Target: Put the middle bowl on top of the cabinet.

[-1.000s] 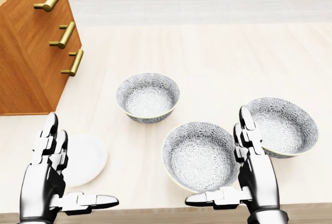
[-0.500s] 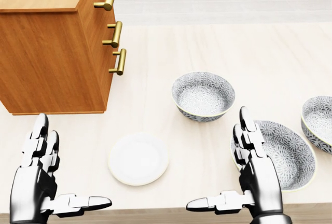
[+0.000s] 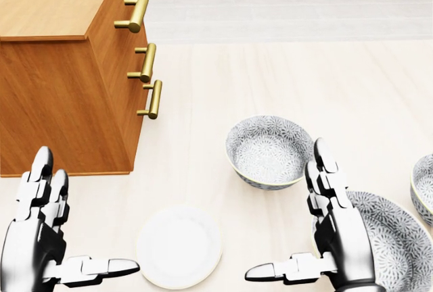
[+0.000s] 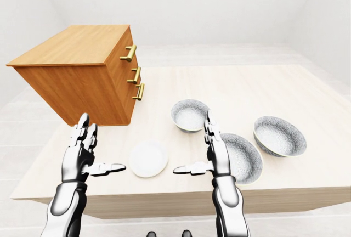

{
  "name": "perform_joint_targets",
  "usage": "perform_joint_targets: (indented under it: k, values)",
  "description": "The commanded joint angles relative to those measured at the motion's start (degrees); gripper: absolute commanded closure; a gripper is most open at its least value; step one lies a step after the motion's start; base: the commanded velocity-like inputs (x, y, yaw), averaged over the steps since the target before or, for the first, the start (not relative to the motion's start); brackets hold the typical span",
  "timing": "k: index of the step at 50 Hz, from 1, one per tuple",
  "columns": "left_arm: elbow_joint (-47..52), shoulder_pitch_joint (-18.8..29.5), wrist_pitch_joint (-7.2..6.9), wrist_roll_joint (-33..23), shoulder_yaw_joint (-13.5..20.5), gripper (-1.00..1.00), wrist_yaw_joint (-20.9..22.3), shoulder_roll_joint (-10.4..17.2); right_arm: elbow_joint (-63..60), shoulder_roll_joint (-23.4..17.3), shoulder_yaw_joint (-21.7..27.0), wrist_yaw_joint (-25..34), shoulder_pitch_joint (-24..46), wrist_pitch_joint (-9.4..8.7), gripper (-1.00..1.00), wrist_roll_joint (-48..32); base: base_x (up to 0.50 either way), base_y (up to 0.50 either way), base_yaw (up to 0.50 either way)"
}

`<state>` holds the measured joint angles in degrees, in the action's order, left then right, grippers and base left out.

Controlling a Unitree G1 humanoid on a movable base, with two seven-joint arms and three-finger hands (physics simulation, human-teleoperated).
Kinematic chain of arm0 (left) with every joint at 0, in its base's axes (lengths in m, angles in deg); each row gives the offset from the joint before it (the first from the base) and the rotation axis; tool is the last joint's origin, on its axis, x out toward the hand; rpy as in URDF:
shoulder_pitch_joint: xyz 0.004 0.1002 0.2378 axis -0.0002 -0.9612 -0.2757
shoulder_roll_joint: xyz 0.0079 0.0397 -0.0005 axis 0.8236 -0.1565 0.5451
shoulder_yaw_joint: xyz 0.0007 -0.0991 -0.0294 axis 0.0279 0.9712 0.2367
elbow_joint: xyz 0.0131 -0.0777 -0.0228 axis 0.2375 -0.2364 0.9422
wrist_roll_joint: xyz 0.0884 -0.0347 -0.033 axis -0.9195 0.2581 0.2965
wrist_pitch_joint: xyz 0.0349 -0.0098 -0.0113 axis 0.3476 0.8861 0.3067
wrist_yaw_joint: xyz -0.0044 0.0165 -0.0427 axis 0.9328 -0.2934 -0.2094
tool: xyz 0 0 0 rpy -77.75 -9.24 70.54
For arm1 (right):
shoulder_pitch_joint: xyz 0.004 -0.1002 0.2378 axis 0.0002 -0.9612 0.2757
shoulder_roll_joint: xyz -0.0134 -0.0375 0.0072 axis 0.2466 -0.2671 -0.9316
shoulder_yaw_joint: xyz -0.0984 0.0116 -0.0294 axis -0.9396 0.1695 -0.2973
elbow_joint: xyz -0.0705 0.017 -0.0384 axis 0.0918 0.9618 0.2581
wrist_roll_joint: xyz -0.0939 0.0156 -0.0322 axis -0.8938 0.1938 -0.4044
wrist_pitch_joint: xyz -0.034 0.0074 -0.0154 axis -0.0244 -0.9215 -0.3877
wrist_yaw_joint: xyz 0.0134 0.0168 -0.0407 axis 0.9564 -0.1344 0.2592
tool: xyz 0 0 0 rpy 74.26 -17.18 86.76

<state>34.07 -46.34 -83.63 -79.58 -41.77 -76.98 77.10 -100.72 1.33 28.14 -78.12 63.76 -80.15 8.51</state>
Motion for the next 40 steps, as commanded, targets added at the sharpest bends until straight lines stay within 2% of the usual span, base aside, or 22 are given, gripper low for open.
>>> perform_joint_targets:
  k: [1, 10, 13, 14, 16, 20, 28, 36, 38, 40]
  values:
    - [0.5, -0.7, 0.21, 0.0, 0.4, -1.0, 0.5, -0.3, -0.1, 0.2, 0.2, 0.3, -0.6, 0.75, -1.0, 0.4, 0.0, 0.0, 0.0]
    - [1.3, -1.3, 0.28, 0.0, 0.6, -1.0, 0.8, -0.4, 0.1, 0.1, -0.1, 0.1, -1.0, 1.59, -1.0, -0.1, 0.0, 0.0, 0.0]
    - [1.2, -1.3, 0.3, 0.2, 0.7, -1.0, 1.0, -0.4, -0.2, 0.1, -0.1, 0.2, -1.1, 1.38, -1.0, 0.0, 0.0, 0.0, 0.0]
    - [-0.3, -1.0, 1.2, -0.3, 0.5, -1.0, 0.8, -0.5, -0.5, 0.1, -0.2, 0.4, -1.3, 1.48, -1.0, 0.0, 0.0, 0.0, 0.0]
    - [-1.1, -0.9, 1.79, -0.4, 0.4, -1.0, 0.8, -0.5, -0.5, 0.0, -0.4, 0.9, -1.7, 2.21, -1.0, 0.3, 0.0, 0.0, 0.0]
    - [0.1, -1.1, 0.73, 0.4, 0.8, -1.0, 1.1, -0.3, 0.6, 0.0, -0.7, 0.7, -1.5, 3.41, -1.0, -0.5, 0.38, 0.0, 0.0]
    - [-1.0, -1.3, 1.87, 0.0, 0.6, -1.0, 1.2, -0.4, 0.3, 0.1, -0.4, 0.4, -1.4, 2.83, -1.0, -0.1, 0.45, 0.0, 0.0]
    - [0.4, -1.8, 1.24, 0.3, 0.7, -1.0, 1.6, -0.4, 0.3, 0.1, -0.4, 0.7, -1.6, 3.3, -1.0, 0.3, 0.0, 0.0, 0.0]
    - [-0.3, -1.8, 1.99, -0.4, 0.4, -1.0, 1.4, -0.5, 0.3, 0.0, -0.3, 0.8, -1.6, 3.06, -1.0, 0.5, 0.0, 0.0, 0.0]
    - [-0.5, -1.8, 2.02, -0.4, 0.4, -1.0, 1.4, -0.5, 0.4, 0.0, -0.2, 0.8, -1.5, 3.01, -1.0, 0.5, 0.0, 0.0, 0.0]
